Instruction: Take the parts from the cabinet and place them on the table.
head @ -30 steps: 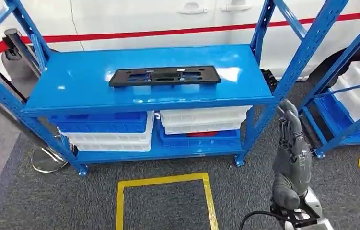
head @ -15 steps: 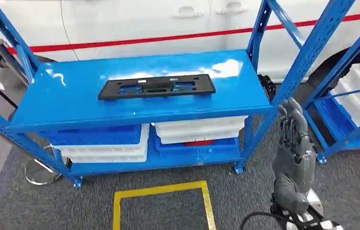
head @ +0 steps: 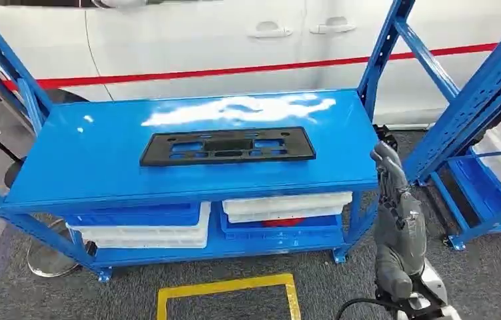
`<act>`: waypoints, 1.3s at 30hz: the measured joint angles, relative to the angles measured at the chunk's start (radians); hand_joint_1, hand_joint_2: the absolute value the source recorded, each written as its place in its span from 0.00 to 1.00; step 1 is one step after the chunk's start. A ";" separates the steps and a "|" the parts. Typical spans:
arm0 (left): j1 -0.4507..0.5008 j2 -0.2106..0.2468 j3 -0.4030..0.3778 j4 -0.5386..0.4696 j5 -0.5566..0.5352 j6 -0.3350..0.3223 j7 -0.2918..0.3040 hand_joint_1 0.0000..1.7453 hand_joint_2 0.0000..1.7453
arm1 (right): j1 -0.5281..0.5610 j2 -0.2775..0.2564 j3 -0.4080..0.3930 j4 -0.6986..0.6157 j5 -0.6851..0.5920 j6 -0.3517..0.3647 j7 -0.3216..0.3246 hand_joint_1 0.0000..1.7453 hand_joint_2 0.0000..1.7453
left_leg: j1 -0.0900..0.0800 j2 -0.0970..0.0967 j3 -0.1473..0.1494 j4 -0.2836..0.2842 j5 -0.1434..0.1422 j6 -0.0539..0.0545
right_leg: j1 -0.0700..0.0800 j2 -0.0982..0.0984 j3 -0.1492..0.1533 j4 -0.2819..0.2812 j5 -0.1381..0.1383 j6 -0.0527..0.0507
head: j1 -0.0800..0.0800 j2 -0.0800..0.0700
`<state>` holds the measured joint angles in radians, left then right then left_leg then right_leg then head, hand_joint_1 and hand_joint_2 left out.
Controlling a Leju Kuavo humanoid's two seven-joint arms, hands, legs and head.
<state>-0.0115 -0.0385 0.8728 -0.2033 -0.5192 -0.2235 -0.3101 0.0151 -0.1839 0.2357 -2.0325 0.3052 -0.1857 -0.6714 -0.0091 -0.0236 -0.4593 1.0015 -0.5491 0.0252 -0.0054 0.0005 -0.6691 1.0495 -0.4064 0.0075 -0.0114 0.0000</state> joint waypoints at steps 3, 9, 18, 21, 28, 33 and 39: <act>-0.009 0.000 0.006 0.000 0.009 0.008 0.000 0.00 0.00 | -0.005 0.008 -0.016 0.000 -0.006 0.024 0.019 0.00 0.00 | 0.001 0.003 0.007 0.015 0.012 -0.019 | 0.001 0.005 0.012 -0.013 -0.006 -0.021 | -0.001 0.000; -0.010 -0.009 0.024 0.000 0.019 0.026 0.002 0.00 0.00 | -0.005 0.031 -0.035 0.012 0.002 0.068 0.069 0.00 0.00 | 0.015 0.016 -0.202 0.316 -0.096 -0.048 | -0.009 0.000 0.096 -0.038 -0.049 -0.035 | -0.004 0.000; -0.005 -0.016 0.043 0.000 0.019 0.036 0.003 0.00 0.00 | -0.016 0.039 -0.061 0.045 -0.151 0.223 0.169 0.00 0.00 | 0.011 0.018 -0.170 0.039 0.133 -0.015 | -0.005 0.005 0.165 -0.033 -0.121 0.005 | -0.002 0.000; -0.009 -0.021 0.045 0.000 0.019 0.037 0.004 0.00 0.00 | -0.019 0.039 -0.072 0.050 -0.163 0.237 0.171 0.00 1.00 | 0.015 0.018 -0.161 0.024 0.135 0.004 | -0.010 0.002 0.141 0.031 -0.167 0.017 | -0.003 0.000; -0.011 -0.024 0.053 0.000 0.009 0.043 0.003 0.00 0.00 | -0.030 0.039 -0.081 0.096 0.128 0.143 0.257 0.00 1.00 | 0.000 0.015 -0.136 0.024 0.113 0.015 | -0.004 0.003 0.042 0.109 -0.102 0.004 | -0.002 0.000; -0.015 -0.030 0.054 0.000 -0.013 0.031 -0.001 0.00 0.00 | -0.065 0.026 -0.073 0.184 0.445 0.079 0.355 0.00 1.00 | -0.002 0.014 -0.135 0.022 0.109 -0.003 | 0.012 0.001 0.089 -0.019 -0.066 -0.016 | -0.002 0.000; -0.016 -0.028 0.058 0.000 -0.023 0.022 -0.002 0.00 0.00 | -0.106 -0.004 -0.009 0.279 0.679 0.080 0.429 0.00 1.00 | 0.010 0.017 -0.261 0.302 -0.038 -0.038 | -0.004 -0.005 0.099 -0.040 -0.055 -0.032 | -0.005 0.000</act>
<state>-0.0277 -0.0668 0.9308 -0.2037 -0.5417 -0.2010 -0.3120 -0.0912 -0.1881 0.2267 -1.7532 0.9840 -0.1060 -0.2422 0.0007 -0.0068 -0.7207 1.3031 -0.5870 -0.0130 -0.0092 -0.0044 -0.5704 1.0093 -0.4617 -0.0245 -0.0160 0.0000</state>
